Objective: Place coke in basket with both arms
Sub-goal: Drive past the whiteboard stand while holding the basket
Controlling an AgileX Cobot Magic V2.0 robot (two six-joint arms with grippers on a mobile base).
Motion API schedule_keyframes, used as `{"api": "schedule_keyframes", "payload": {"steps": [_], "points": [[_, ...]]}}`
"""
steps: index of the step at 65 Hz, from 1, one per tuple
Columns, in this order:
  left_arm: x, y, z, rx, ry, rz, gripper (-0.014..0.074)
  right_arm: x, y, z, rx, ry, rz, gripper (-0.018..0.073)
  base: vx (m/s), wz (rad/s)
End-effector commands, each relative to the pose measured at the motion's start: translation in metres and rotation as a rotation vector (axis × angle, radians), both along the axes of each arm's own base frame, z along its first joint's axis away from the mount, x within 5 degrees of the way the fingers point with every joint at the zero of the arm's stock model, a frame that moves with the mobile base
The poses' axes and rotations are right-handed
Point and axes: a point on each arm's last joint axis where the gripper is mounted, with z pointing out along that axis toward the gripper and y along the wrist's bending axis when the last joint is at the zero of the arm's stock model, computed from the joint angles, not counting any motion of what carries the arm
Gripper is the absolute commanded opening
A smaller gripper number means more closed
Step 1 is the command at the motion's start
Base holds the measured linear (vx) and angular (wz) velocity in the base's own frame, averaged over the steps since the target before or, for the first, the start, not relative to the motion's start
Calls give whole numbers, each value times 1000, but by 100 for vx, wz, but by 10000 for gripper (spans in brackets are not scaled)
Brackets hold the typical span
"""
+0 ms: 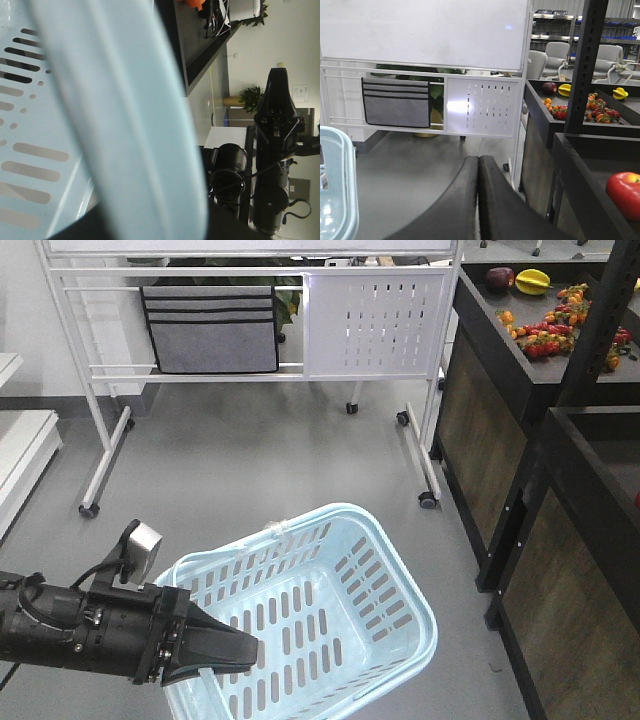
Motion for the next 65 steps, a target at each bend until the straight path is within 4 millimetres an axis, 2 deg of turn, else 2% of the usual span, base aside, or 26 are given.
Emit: {"api": "schedule_keyframes", "payload": {"steps": [1, 65], "points": [[-1, -4, 22, -118, -53, -17, -6, -1, 0, 4, -6, -85, 3, -10, 19, -4], [-1, -4, 22, -118, -53, -17, -6, -1, 0, 5, -6, -86, 3, -10, 21, 3]]}}
